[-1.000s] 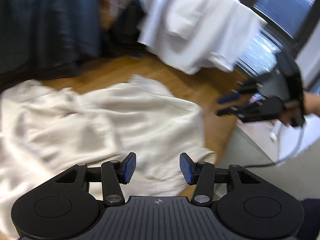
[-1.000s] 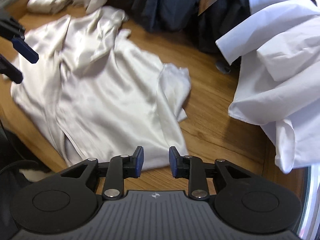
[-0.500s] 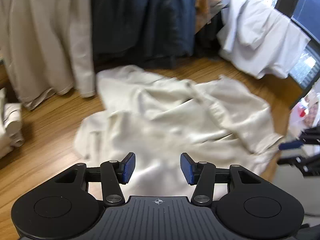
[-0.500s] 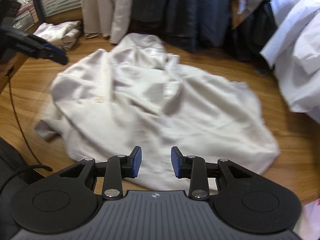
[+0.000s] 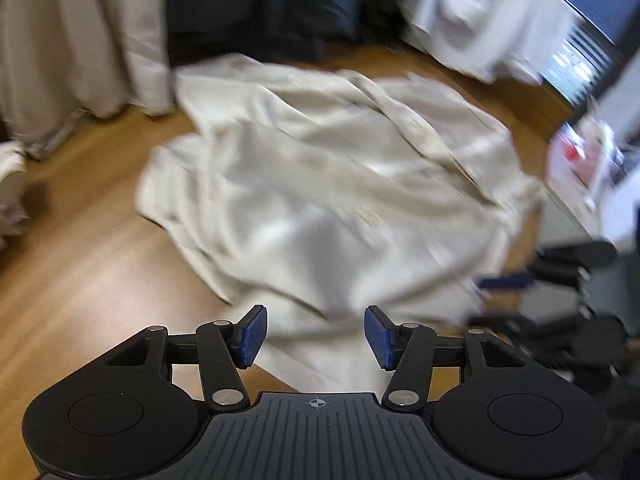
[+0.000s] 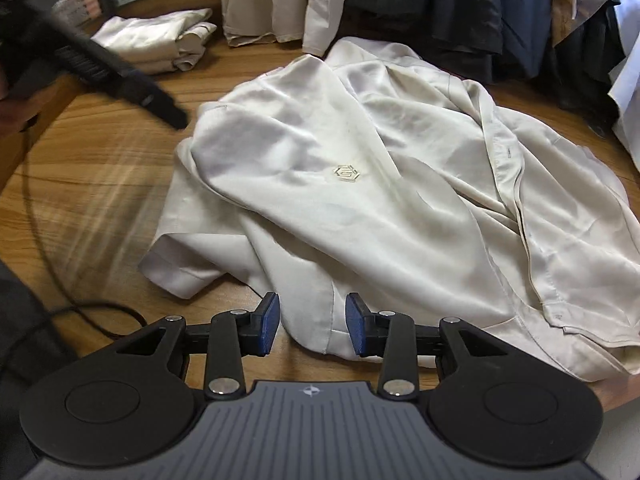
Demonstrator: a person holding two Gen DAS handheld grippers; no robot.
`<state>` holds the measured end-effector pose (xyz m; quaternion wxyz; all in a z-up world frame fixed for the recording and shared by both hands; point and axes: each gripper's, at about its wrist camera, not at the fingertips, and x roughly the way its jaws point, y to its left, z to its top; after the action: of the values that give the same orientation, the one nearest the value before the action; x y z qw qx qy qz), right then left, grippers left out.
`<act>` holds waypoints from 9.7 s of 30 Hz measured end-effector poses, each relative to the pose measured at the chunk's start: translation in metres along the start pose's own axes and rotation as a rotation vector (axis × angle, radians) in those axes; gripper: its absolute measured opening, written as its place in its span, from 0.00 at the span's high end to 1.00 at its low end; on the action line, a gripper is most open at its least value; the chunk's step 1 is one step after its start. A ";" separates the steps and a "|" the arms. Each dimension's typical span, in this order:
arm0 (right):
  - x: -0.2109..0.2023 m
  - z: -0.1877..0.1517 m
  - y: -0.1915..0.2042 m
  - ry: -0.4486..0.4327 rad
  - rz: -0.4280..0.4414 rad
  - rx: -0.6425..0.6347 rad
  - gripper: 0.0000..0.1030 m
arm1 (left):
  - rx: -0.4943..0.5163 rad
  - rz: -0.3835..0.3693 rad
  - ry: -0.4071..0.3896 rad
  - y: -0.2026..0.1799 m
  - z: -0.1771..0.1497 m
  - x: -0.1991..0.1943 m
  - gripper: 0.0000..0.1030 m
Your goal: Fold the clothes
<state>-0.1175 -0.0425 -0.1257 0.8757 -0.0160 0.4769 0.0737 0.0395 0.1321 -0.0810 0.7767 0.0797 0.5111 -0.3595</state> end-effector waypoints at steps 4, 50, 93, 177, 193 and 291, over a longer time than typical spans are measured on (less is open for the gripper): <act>0.008 -0.005 0.000 0.015 -0.027 -0.004 0.60 | 0.052 -0.051 0.047 -0.026 -0.017 0.017 0.45; -0.037 0.016 -0.053 -0.019 -0.111 0.180 0.57 | -0.161 0.226 -0.186 0.105 0.058 0.042 0.40; -0.035 0.020 -0.035 -0.006 -0.027 0.076 0.97 | -0.212 0.619 -0.244 0.073 -0.023 -0.069 0.96; -0.059 0.006 -0.126 0.038 -0.355 0.305 0.97 | 0.230 0.017 -0.246 0.066 0.242 0.080 0.96; -0.043 -0.009 -0.164 0.074 -0.277 0.402 0.96 | 0.156 -0.071 0.038 0.092 0.210 0.127 0.59; 0.051 0.062 -0.365 0.114 -0.074 -0.022 0.99 | -0.837 0.581 -0.278 -0.140 -0.047 0.005 0.38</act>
<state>0.0142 -0.3914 -0.1495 0.8491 -0.0474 0.5242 0.0453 -0.0840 0.0507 -0.0729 0.8700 -0.1473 0.4601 0.0984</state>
